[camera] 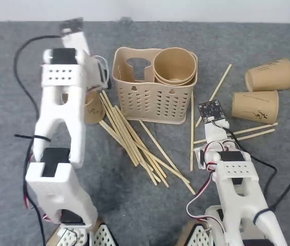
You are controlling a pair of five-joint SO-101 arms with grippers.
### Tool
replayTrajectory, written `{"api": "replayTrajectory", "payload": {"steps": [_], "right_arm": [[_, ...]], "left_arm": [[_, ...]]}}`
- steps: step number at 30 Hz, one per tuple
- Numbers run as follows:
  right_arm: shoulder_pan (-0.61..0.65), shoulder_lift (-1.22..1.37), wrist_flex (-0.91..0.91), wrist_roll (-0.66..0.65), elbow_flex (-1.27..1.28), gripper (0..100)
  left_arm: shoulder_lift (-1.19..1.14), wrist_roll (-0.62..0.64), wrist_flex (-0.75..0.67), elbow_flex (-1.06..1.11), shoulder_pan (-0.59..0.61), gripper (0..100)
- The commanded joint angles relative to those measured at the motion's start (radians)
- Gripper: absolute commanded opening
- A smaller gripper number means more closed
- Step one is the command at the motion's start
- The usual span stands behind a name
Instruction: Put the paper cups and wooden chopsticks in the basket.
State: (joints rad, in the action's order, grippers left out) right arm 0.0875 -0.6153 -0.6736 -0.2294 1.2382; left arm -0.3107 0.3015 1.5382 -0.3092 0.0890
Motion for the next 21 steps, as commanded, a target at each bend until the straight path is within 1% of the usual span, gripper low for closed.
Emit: {"api": "replayTrajectory", "payload": {"steps": [1, 7, 11, 14, 21], "right_arm": [[-0.016, -0.039, 0.01, -0.02, -0.005, 3.5], [-0.016, -0.039, 0.015, -0.02, -0.005, 3.6], [-0.016, -0.039, 0.015, -0.02, -0.005, 3.6], [-0.016, -0.039, 0.016, -0.02, -0.005, 3.6], [-0.016, -0.039, 0.016, -0.02, -0.005, 3.5]], "left_arm": [[0.038, -0.012, -0.081, 0.05, -0.002, 17], [0.035, -0.014, -0.193, 0.17, 0.038, 1], [0.049, -0.011, -0.198, 0.197, 0.044, 1], [0.092, -0.008, -0.164, 0.156, 0.074, 1], [0.316, -0.008, -0.064, 0.002, 0.141, 1]]}}
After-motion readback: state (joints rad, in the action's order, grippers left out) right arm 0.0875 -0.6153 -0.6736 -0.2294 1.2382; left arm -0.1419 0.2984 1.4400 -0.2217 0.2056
